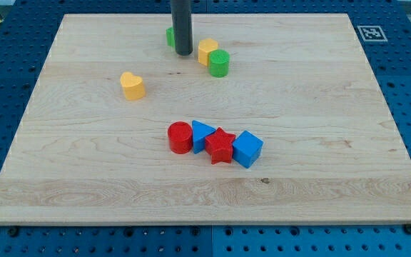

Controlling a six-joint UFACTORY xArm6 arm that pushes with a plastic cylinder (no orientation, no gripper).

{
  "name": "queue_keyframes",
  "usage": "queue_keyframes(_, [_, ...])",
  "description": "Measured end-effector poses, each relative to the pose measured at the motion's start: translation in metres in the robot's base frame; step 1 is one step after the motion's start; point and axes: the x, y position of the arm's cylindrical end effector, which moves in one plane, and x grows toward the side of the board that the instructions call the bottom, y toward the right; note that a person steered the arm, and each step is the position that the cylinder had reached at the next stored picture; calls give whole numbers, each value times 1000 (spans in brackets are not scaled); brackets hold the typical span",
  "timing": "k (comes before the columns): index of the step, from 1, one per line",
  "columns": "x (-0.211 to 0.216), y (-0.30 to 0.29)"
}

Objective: Place the green star above the hexagon

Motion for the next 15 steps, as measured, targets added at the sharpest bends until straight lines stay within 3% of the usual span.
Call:
queue_keyframes(2, [0,32])
queue_keyframes(5, [-18,-91])
queue_keyframes(6, [-36,-89])
queue_keyframes(8, [-48,25])
queue_keyframes(10, [-48,27])
queue_keyframes(11, [-45,-24])
queue_keyframes(13, [5,-149])
queue_keyframes(15, [77,-156])
